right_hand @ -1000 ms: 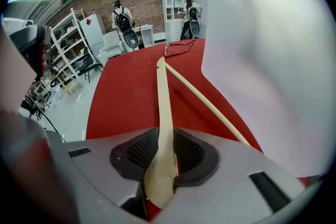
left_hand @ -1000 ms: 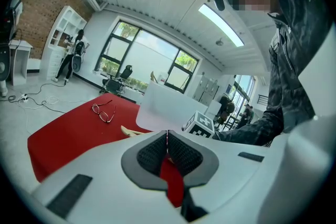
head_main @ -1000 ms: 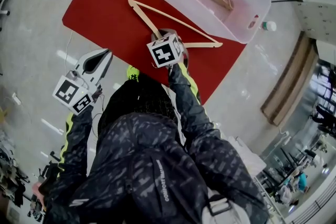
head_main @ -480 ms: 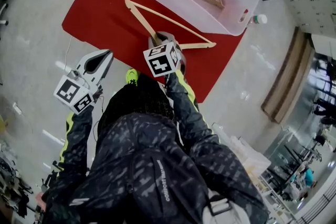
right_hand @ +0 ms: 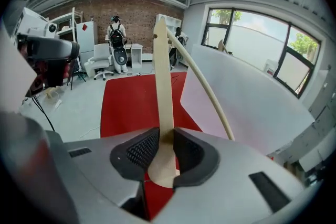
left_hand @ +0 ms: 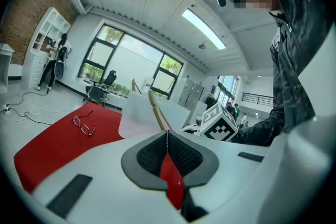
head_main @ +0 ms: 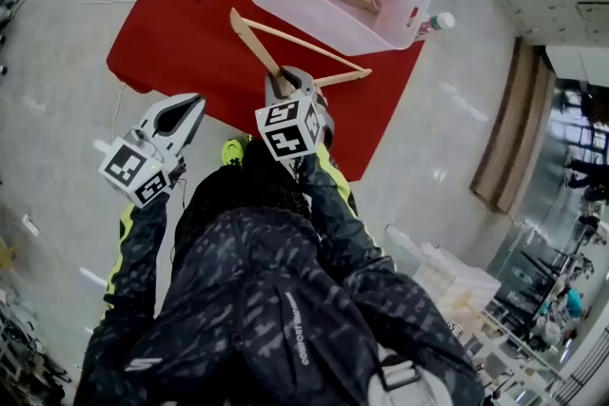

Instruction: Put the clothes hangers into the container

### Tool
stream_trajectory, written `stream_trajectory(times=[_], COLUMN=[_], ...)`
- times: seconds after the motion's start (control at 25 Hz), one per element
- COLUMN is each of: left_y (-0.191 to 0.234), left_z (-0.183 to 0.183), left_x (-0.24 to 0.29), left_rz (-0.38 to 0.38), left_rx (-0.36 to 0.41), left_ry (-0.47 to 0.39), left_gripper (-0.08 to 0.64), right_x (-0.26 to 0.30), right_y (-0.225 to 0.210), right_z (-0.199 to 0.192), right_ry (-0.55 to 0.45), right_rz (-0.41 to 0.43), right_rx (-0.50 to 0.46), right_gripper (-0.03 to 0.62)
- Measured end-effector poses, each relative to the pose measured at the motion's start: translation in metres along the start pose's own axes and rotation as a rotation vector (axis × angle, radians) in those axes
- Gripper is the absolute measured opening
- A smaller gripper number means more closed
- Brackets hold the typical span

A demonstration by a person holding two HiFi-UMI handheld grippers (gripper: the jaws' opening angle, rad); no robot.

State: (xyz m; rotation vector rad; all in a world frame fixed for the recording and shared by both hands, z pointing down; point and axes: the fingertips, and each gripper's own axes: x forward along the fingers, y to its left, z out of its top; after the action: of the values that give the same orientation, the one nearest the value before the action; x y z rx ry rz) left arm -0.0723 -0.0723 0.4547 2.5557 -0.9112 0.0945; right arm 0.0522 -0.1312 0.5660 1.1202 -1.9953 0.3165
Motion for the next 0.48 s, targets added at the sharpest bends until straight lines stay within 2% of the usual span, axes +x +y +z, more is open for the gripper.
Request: stream_trajectory(times=[0.48], left_y=[-0.029], left_z=[0.01], left_x=[-0.008], left_rz=[-0.074], left_rx=[0.052], left_ry=[-0.009], left_gripper=[0.012], right_x=[-0.062], right_y=[-0.003], right_z=[0.01], right_ry=[-0.098], right_rz=[-0.161], right_rx=[-0.02], right_gripper=[0.094])
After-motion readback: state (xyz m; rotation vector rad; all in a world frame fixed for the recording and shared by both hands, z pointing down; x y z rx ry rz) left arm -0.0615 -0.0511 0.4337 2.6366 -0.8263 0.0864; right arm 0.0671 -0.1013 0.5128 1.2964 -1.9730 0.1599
